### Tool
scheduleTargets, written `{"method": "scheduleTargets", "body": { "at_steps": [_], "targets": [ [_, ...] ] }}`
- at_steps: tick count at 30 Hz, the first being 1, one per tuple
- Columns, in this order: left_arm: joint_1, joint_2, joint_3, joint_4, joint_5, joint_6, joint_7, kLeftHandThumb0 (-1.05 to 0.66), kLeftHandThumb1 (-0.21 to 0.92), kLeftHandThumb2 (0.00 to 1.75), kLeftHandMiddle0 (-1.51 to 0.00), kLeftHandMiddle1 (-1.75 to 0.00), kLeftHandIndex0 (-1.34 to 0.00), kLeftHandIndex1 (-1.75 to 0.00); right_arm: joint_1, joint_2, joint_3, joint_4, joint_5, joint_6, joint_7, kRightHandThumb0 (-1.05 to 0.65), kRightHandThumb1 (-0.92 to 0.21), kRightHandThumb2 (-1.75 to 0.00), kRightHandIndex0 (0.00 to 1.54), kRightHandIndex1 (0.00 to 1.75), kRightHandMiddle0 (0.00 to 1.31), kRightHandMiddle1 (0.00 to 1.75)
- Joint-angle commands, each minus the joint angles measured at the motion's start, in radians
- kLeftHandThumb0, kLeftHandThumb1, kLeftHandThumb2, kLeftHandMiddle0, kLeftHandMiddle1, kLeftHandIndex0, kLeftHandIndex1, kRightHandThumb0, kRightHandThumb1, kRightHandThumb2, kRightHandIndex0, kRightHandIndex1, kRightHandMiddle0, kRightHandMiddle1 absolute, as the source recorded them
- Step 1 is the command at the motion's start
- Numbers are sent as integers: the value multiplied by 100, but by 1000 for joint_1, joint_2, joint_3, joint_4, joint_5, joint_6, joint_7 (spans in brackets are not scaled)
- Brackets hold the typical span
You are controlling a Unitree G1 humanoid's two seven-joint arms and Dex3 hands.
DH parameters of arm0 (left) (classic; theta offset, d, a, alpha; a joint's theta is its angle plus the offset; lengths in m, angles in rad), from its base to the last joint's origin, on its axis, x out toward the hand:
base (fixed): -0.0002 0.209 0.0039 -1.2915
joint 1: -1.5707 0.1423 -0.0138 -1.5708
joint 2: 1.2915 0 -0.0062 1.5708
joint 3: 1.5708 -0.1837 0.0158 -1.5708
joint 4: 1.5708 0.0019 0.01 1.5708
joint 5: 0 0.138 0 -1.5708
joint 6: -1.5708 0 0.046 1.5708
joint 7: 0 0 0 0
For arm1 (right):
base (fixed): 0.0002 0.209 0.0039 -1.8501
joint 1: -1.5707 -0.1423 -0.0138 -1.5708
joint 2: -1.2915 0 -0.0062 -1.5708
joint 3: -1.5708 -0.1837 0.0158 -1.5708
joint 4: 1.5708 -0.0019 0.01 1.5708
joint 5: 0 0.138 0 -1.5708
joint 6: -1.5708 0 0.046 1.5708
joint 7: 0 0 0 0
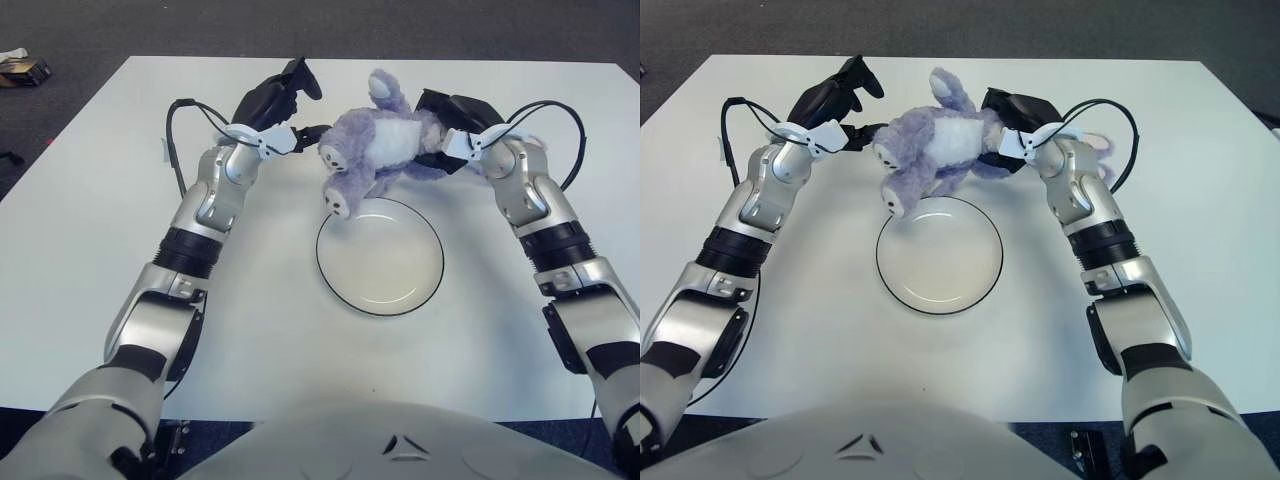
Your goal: Put the doll into the plate.
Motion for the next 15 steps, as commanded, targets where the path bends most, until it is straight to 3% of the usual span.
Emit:
{"method": "scheduleTargets", "body": {
  "at_steps": [1,4,9,15],
  "targets": [
    [-28,3,0,14,-4,-25,17,0,92,51,-26,-161,-7,-175,17,-21,-33,-50,25,4,12,0,-36,-125,62,166,36,175],
    [-25,2,7,17,-17,-39,19,0,92,51,-24,-162,-8,-175,40,-40,-78,-126,64,-9,26,0,-36,-125,62,166,36,175],
    [-21,8,17,14,-30,-49,21,0,92,52,-23,-164,-8,-174,60,-47,-100,-189,85,-4,41,0,-36,-125,61,166,36,175],
    [5,18,67,11,-64,-85,69,-1,92,44,-33,-157,-15,-164,88,-55,-118,-285,89,28,69,0,-35,-126,61,167,36,175]
  ]
}}
